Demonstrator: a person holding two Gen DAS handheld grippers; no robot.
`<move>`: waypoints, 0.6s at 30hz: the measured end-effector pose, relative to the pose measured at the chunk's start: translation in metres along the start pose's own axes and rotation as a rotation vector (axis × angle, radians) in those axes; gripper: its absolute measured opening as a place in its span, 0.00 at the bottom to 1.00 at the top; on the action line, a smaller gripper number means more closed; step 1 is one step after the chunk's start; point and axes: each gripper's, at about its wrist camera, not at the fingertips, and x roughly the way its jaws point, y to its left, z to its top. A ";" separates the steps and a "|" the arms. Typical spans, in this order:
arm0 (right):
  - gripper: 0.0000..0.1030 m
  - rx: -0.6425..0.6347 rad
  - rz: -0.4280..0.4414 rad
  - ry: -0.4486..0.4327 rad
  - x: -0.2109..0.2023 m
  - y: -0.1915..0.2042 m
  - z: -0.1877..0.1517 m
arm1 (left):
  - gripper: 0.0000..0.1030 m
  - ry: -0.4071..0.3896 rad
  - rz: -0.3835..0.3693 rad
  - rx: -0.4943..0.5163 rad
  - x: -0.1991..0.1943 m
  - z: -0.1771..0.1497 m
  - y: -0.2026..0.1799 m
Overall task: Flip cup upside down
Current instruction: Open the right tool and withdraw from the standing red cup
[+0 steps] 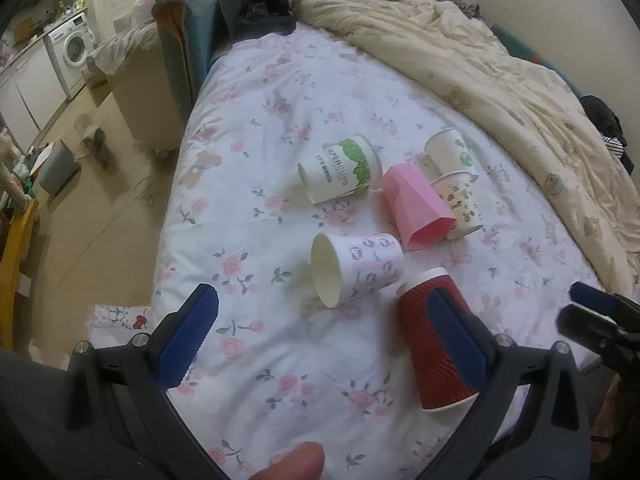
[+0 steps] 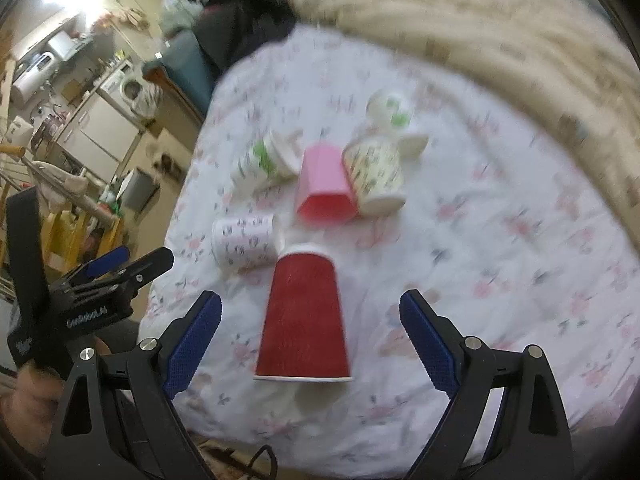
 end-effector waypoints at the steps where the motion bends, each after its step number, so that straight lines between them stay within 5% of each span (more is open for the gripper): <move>1: 0.90 -0.009 -0.022 -0.040 -0.007 0.001 -0.004 | 1.00 -0.004 -0.005 0.000 -0.002 0.000 -0.001; 6: 0.90 0.032 -0.061 -0.129 -0.017 -0.014 -0.017 | 1.00 -0.024 -0.017 0.018 -0.007 -0.002 -0.006; 18: 0.90 0.054 -0.145 -0.162 -0.005 -0.025 -0.021 | 1.00 -0.037 -0.006 0.037 -0.011 -0.008 -0.009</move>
